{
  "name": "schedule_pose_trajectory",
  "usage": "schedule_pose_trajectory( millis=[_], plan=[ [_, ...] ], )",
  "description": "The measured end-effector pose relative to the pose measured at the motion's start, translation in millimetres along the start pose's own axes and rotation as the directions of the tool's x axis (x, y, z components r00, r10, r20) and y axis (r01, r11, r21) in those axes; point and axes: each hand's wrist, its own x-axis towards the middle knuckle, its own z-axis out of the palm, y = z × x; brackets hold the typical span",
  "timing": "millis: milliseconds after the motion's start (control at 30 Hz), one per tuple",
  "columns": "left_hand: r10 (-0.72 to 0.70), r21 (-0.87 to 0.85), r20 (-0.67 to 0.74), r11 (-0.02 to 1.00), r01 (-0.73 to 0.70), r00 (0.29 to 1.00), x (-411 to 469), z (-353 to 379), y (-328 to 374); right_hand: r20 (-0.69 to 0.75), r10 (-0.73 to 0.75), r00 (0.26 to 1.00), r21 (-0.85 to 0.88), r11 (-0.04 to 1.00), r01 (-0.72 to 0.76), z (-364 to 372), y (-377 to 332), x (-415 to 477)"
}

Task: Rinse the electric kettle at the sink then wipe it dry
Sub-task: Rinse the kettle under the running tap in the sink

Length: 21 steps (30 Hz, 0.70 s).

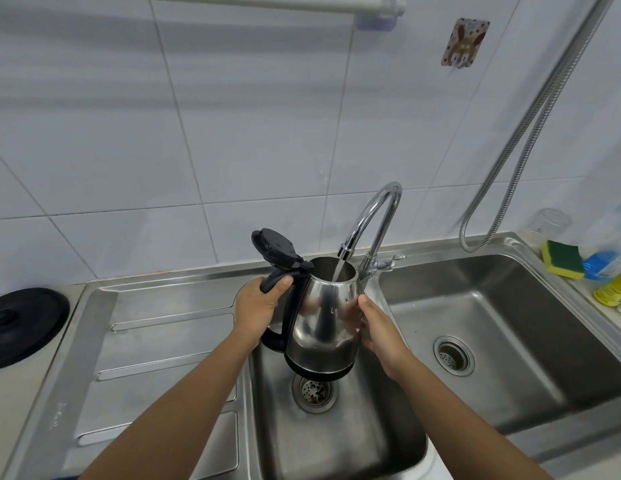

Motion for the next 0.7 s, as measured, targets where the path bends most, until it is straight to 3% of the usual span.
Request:
schedule_pose_trajectory(
  millis=[700],
  plan=[
    [0.030,-0.016,-0.097,0.999,-0.032,0.995,-52,-36,4,0.068,-0.018,0.997,0.027,0.999,0.016,11,-10,-48]
  ],
)
